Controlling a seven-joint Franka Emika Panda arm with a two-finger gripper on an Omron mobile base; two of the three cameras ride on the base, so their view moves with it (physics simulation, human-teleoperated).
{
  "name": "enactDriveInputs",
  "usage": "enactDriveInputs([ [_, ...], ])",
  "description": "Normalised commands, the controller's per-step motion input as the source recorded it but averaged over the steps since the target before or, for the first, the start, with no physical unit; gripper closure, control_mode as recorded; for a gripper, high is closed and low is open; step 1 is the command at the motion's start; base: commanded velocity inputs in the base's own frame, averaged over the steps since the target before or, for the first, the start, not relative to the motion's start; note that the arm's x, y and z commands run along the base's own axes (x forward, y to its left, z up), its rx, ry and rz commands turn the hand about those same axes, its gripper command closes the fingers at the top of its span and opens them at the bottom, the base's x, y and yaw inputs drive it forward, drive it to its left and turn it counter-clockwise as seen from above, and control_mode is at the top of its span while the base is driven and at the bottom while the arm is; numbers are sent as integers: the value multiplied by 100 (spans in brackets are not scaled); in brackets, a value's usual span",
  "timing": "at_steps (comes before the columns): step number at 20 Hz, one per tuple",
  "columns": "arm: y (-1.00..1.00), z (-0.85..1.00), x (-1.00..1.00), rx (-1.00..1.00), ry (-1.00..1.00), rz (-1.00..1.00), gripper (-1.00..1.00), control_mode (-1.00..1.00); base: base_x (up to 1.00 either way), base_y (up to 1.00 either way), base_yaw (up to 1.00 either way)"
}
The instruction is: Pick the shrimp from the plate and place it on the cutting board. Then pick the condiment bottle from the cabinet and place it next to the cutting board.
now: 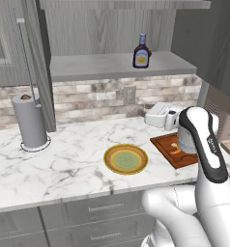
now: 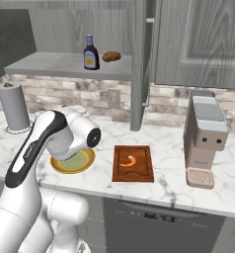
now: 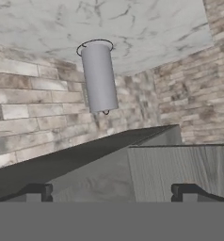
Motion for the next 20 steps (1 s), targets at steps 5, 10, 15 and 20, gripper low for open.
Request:
enactDriveInputs([
  [5, 19, 7, 0, 8, 1, 0, -100, -100, 0, 0, 0],
  [10, 18, 20, 0, 4, 0, 0, -100, -100, 0, 0, 0],
  [15, 12, 32, -2, 0, 0, 0, -100, -100, 0, 0, 0],
  [20, 0, 43, -8, -2, 0, 0, -100, -100, 0, 0, 0],
])
